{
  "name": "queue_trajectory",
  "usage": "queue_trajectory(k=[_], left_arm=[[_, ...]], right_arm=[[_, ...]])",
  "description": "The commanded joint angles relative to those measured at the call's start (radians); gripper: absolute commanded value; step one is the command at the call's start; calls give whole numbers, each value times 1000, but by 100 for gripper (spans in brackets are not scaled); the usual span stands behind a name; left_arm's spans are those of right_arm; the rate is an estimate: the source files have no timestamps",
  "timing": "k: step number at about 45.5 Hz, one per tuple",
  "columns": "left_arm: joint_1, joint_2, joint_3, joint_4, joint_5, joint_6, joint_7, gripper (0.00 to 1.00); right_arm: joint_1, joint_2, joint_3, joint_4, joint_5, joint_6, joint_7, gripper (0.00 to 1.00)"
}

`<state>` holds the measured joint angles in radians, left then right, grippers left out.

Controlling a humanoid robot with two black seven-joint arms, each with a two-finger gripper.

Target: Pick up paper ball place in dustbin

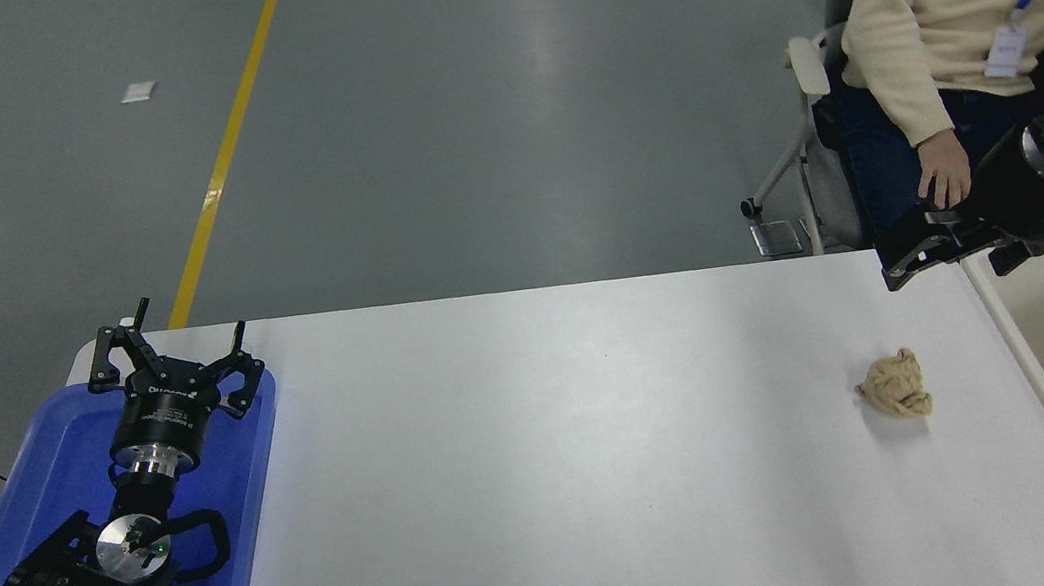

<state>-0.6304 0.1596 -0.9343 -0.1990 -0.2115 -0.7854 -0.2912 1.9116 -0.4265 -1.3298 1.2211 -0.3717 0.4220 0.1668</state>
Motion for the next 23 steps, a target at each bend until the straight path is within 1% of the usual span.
queue_trajectory(k=[1,11,18,23], left_arm=[[0,0,-1,0,0,0,-2,100],[0,0,-1,0,0,0,-2,100],[0,0,0,0,0,0,-2,100],[0,0,0,0,0,0,-2,100]], right_arm=[[-319,11,81,-221,-1,-78,-1,100],[-558,75,188,-471,0,-81,-1,100],[-638,83,244,-528,-1,-91,-1,100],[-692,103,244,-555,-1,-149,-3,100]])
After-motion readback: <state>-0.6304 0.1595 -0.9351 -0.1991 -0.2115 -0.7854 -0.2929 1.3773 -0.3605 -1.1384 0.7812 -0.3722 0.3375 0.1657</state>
